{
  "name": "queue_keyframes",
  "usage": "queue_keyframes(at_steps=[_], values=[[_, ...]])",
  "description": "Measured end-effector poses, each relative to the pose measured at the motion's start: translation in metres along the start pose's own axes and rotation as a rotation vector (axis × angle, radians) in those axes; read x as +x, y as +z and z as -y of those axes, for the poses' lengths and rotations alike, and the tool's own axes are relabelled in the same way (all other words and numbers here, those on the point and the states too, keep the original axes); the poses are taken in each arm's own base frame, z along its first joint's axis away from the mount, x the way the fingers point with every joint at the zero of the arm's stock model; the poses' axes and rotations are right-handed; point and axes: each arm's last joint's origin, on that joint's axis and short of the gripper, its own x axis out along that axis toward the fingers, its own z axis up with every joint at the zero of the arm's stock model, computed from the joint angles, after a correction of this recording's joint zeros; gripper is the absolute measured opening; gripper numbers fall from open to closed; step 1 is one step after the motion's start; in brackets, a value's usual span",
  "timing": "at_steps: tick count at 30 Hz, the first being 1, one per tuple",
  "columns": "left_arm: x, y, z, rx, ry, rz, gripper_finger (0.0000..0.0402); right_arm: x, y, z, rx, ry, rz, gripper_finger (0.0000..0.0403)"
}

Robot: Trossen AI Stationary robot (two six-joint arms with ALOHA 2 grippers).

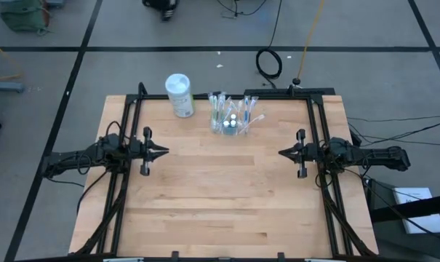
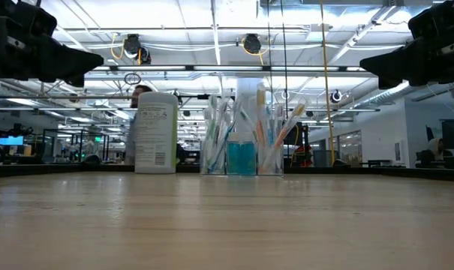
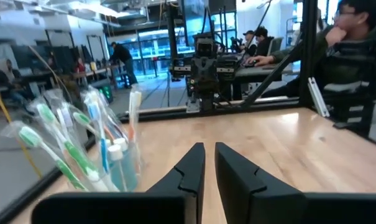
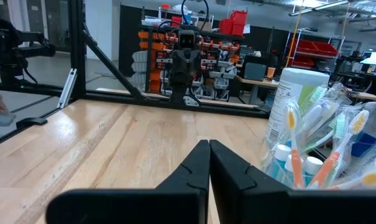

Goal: Pick & Place toothbrushing station
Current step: Return to Home Position

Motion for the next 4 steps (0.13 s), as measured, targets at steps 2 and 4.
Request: queue_keyframes(at_steps=[2,4], values=[[0.0000,-0.0001,0.0000,0.038,0.000,-0.001,0.0036,0.0000,0.0000,0.0000,0.000,0.000,0.000,0.0002],[0.0000,0.0000,0.0000,0.045,0.000,0.000,0.0036,0.0000,0.0000,0.0000,0.000,0.000,0.000,0.0001]])
